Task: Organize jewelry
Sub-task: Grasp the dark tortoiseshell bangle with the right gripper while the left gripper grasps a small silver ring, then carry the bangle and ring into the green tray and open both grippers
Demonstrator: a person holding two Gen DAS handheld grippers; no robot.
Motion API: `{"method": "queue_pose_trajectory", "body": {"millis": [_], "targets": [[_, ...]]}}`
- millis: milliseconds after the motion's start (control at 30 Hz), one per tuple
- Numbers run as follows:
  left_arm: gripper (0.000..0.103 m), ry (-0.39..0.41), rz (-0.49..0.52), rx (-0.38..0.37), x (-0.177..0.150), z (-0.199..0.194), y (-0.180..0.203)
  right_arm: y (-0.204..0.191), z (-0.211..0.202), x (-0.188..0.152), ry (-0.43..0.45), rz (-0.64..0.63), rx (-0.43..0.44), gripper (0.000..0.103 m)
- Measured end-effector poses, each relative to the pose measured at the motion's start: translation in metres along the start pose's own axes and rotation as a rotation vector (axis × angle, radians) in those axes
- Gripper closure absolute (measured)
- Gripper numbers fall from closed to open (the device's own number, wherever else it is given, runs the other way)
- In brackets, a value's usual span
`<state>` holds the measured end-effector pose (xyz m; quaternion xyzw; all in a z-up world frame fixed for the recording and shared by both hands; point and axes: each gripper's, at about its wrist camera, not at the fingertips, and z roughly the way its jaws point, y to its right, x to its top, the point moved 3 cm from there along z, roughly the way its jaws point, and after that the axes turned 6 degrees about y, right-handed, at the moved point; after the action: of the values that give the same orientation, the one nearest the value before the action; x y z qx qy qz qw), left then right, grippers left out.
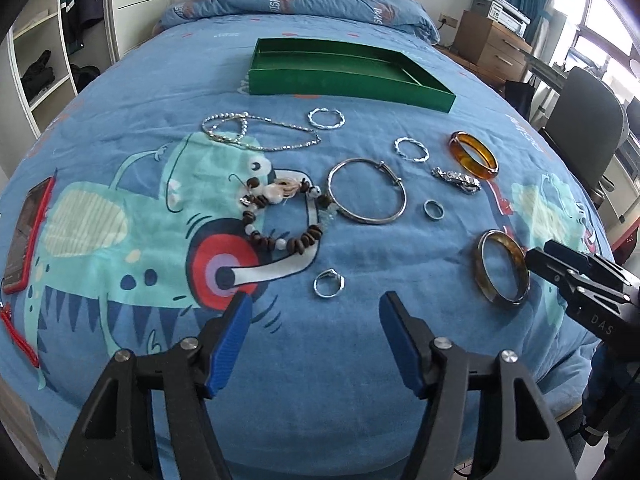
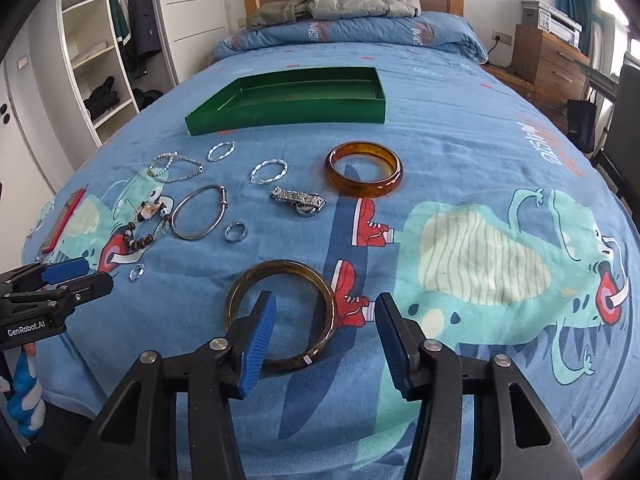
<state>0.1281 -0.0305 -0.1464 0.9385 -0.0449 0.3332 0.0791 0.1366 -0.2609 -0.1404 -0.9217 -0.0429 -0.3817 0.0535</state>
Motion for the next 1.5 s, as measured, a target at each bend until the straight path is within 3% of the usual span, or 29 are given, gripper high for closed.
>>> {"method": "queue_pose_trajectory", "body": {"millis": [200,400,733,967,1100,1500], "targets": [[0.065,-0.053,-0.025,-0.014,-0.002,0.024,-0.002,0.003,0.017,-0.001,-0.033,-0.001,0.038,0.063],[0.071,-0.049,-0.017,-0.012,0.000,0.032,0.004,0.001,0.031,-0.002,-0.063,-0.016,0.077,0.076],[0.085,-0.041,0.003,-0.002,-0.002,0.042,0.009,0.000,0.048,-0.004,-0.101,-0.057,0.102,0.078],[0.085,-0.023,0.025,0.003,-0.002,0.040,0.011,-0.002,0.053,-0.002,-0.091,-0.068,0.089,0.081],[0.085,-0.007,0.043,0.005,-0.001,0.033,0.013,0.000,0.048,0.000,-0.063,-0.051,0.057,0.093],[0.085,0.093,0.042,-0.009,0.017,-0.015,-0.003,-0.006,0.001,0.017,0.075,-0.011,0.011,0.094]]}}
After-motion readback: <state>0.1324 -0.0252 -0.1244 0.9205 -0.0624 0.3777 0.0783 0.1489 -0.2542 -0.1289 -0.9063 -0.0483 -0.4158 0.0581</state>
